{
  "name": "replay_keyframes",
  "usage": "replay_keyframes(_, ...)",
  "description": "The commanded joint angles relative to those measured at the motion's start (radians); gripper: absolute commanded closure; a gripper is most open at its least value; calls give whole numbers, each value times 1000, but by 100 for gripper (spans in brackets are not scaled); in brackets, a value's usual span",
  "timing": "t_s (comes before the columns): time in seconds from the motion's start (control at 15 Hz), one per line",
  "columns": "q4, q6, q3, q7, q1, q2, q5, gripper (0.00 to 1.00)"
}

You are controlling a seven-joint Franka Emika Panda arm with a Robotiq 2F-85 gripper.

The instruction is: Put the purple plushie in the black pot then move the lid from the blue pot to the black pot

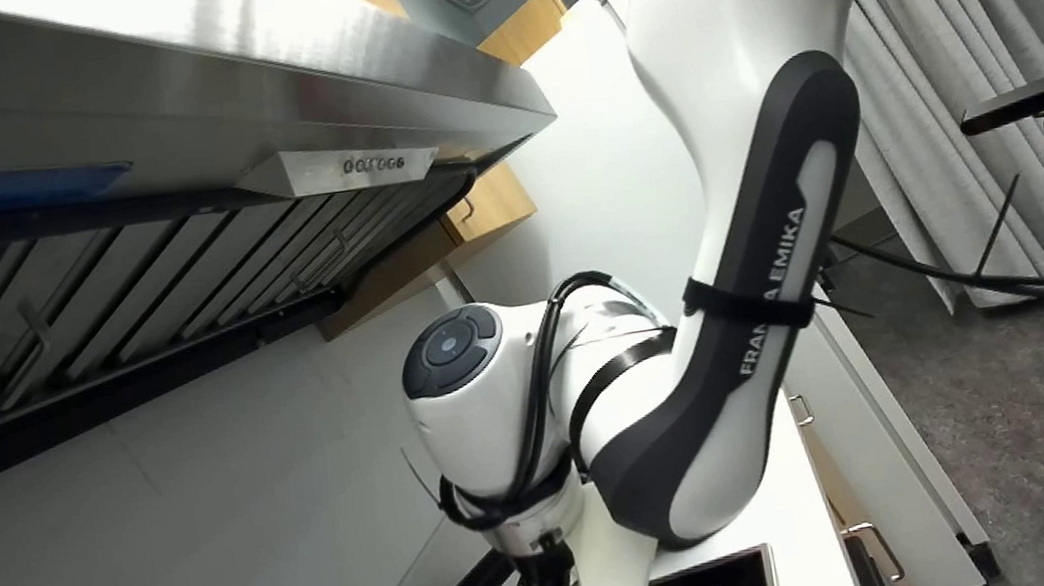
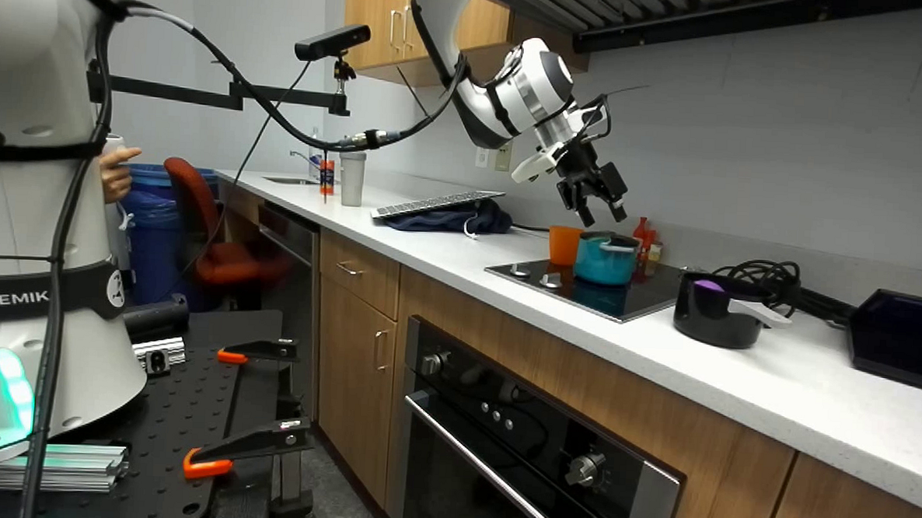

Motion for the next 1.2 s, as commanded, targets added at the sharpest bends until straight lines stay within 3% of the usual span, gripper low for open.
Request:
replay_keyframes(0.0,94,-22,-3,-25,23,69,31,4)
replay_keyframes(0.27,136,-20,-5,-48,11,108,58,5)
replay_keyframes(0.4,150,-20,-10,-58,8,124,77,31)
replay_keyframes(0.93,170,-21,-36,-58,25,128,97,93)
replay_keyframes(1.0,165,-20,-37,-55,27,123,95,99)
replay_keyframes(1.13,148,-13,-44,-43,38,109,81,99)
